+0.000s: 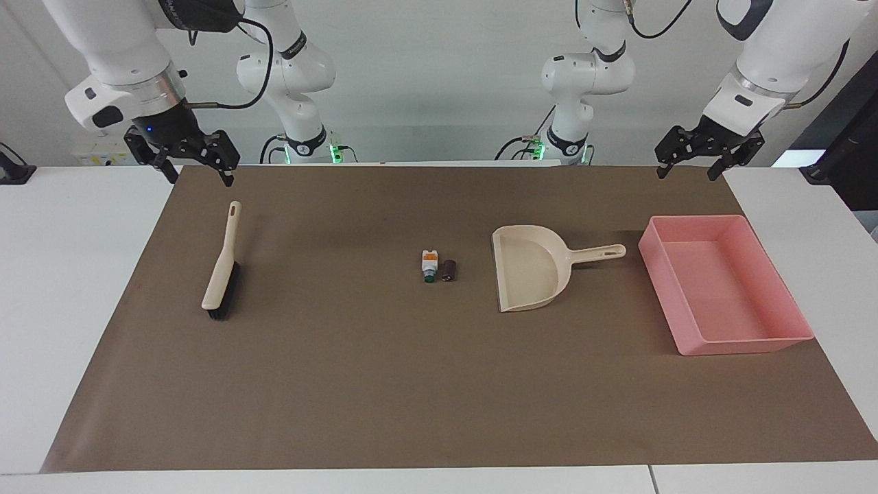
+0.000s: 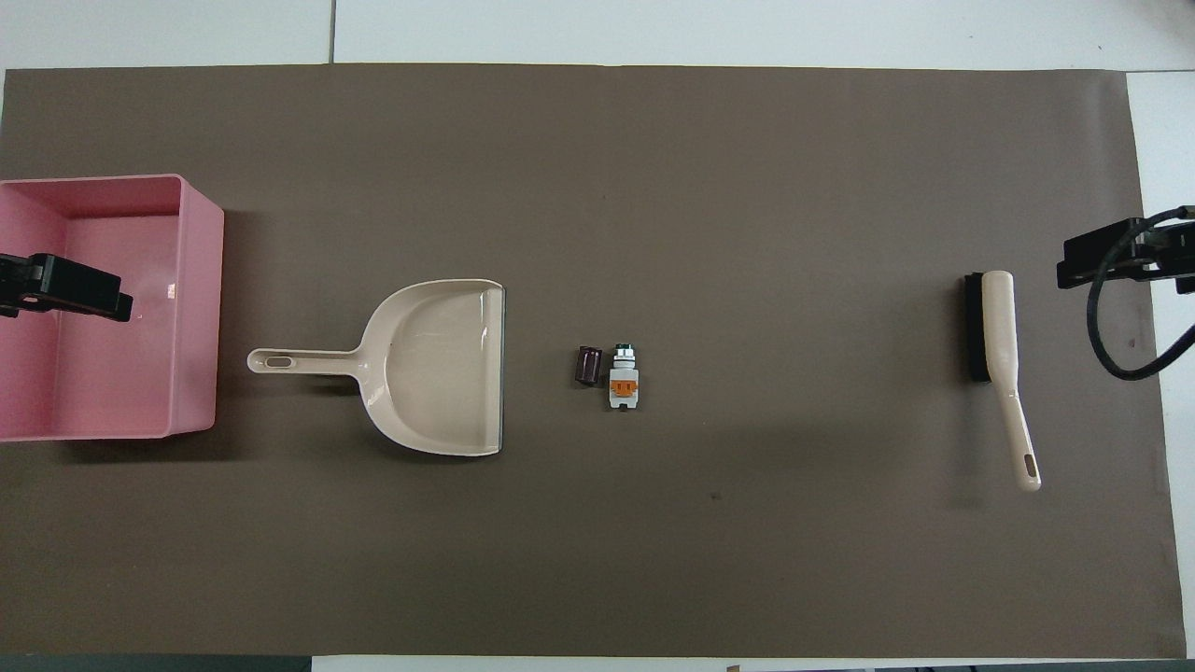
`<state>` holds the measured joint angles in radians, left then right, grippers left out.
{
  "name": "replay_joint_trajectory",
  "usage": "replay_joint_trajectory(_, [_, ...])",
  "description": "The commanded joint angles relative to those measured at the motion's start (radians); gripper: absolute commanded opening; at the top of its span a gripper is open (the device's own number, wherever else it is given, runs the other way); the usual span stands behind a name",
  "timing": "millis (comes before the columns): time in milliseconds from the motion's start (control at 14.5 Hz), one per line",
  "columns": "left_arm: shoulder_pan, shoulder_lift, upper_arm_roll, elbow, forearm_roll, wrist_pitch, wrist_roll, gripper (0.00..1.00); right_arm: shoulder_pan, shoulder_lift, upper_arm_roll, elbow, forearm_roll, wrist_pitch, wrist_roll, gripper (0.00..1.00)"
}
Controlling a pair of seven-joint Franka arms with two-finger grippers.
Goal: Clean e-waste and dump in bin
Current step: 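Reach the left gripper to the dustpan handle while the right gripper grasps the brush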
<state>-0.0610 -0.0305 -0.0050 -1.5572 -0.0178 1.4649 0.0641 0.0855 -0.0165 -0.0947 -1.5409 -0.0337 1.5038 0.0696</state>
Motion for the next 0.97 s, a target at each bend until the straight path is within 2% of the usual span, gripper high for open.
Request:
replay_joint_trajectory(0, [0.001, -0.020, 0.003, -0.032, 0.004, 0.025, 0.008, 1.00, -0.006, -0.011, 0.007, -0.018, -0.003, 0.015, 0.003, 1.00])
replay_joint_trajectory(415, [0.001, -0.017, 0.003, -0.023, 0.007, 0.028, 0.013, 1.00, -0.006, -0.014, 0.007, -0.022, -0.002, 0.015, 0.009, 1.00])
replay_joint_trajectory(553, [0.001, -0.017, 0.003, -0.023, 0.007, 0.014, 0.011, 1.00, -0.004, -0.031, 0.007, -0.057, -0.002, 0.016, 0.010, 1.00])
replay_joint_trajectory(760, [0.001, -0.017, 0.003, -0.023, 0.007, -0.011, 0.011, 1.00, -0.027, -0.080, 0.003, -0.178, 0.000, 0.079, -0.016, 1.00])
replay_joint_trajectory(898, [-0.002, -0.017, 0.003, -0.023, 0.007, -0.050, 0.013, 1.00, -0.059, -0.143, 0.001, -0.359, 0.005, 0.218, -0.057, 1.00])
